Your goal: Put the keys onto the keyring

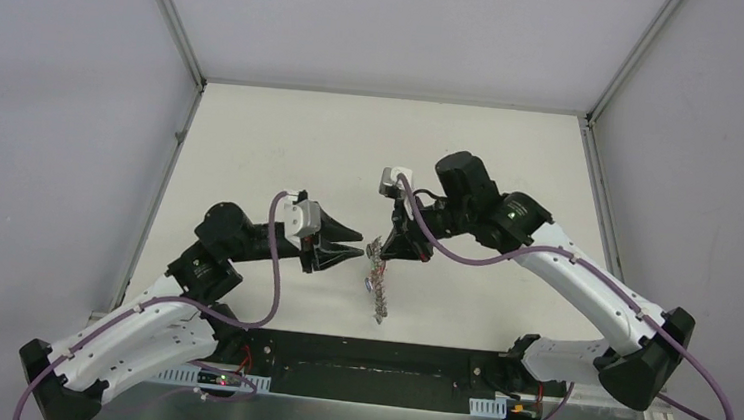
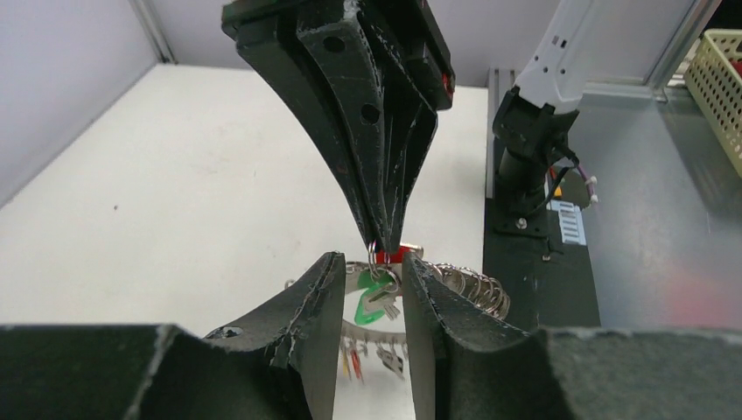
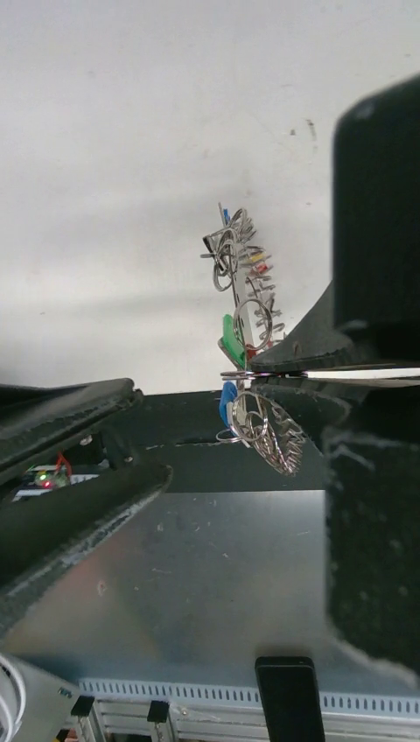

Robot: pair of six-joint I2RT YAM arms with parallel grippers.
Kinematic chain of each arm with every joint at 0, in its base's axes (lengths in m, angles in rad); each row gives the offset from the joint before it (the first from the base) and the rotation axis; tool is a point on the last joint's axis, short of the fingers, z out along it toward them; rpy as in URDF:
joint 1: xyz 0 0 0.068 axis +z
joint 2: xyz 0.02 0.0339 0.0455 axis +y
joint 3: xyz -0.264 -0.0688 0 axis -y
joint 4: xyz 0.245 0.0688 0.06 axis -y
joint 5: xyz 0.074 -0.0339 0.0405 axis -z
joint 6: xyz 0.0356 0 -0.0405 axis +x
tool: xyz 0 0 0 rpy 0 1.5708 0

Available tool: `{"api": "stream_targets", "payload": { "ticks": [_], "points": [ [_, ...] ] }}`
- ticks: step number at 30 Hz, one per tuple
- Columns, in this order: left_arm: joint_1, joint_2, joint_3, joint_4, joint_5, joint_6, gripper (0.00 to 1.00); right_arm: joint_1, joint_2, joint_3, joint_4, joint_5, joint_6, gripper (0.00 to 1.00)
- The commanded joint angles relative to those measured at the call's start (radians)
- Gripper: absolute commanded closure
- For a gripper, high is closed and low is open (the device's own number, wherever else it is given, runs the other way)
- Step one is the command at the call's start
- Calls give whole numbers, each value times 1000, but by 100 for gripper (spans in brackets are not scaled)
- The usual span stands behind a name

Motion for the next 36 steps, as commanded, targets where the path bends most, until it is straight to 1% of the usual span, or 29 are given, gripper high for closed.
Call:
{"api": "stream_targets", "payload": {
  "ticks": [1, 5, 8, 15, 21, 26, 34, 36],
  "points": [
    [-7, 71, 75, -130, 21, 65, 68, 12, 66, 153, -252, 93, -65, 100],
    [-9, 128, 96, -129, 58, 73, 68, 41, 140, 237, -374, 152, -80, 100],
    [-14, 165, 100, -130, 82, 81, 68, 61, 180, 275, -421, 171, -84, 100],
    [-48, 212, 58, -53, 90, 88, 66, 66, 186, 268, -377, 116, -85, 100],
    [-72, 242, 45, -23, 106, 91, 71, 66, 169, 250, -334, 91, -81, 100],
    [-81, 266, 41, -20, 104, 94, 72, 66, 163, 249, -327, 81, -75, 100],
    [-87, 284, 33, -19, 87, 109, 89, 67, 149, 242, -316, 70, -79, 100],
    [-88, 284, 33, -19, 84, 111, 96, 67, 145, 237, -311, 70, -81, 100]
  ]
}}
